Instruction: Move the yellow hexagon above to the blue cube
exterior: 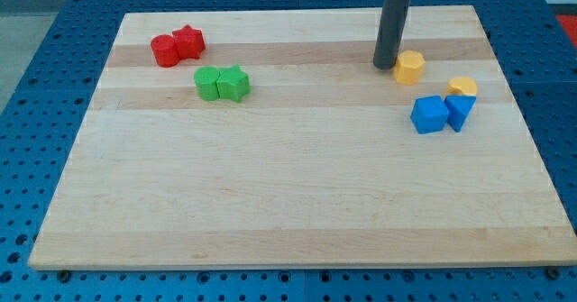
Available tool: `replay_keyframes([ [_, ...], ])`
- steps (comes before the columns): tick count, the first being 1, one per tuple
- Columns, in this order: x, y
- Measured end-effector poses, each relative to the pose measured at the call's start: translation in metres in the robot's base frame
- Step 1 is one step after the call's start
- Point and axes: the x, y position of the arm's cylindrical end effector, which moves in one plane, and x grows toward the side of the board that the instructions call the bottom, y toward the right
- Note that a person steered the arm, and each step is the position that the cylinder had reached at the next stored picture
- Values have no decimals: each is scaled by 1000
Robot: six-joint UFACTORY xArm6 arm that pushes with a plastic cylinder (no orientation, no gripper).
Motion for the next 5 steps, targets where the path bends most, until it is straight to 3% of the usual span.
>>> replay_keyframes([
  [2,58,5],
  [3,42,-14],
  [4,-6,-22],
  [5,-22,0],
])
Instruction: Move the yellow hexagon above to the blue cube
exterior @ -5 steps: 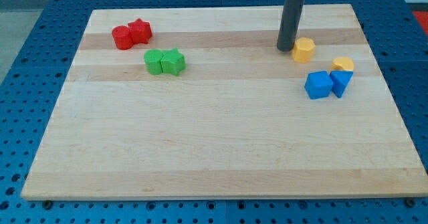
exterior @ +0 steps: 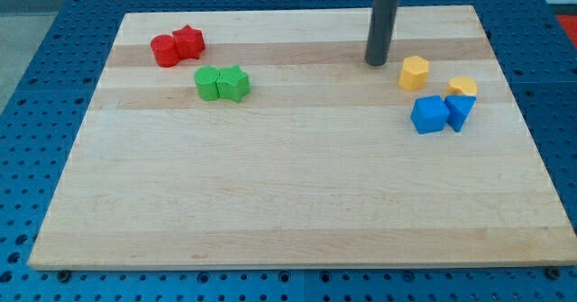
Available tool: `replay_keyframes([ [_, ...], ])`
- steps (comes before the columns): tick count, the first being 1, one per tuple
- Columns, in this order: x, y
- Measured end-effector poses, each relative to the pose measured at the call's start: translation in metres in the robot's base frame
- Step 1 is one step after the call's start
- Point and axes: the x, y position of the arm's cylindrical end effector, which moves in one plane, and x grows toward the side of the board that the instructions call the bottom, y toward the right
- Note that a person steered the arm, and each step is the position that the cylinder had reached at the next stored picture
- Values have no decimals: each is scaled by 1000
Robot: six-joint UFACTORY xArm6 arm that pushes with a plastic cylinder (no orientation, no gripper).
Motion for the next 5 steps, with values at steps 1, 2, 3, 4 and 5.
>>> replay_keyframes([
  [1,17,13],
  [2,39,14],
  [3,68,14],
  [4,84,14],
  [5,86,14],
])
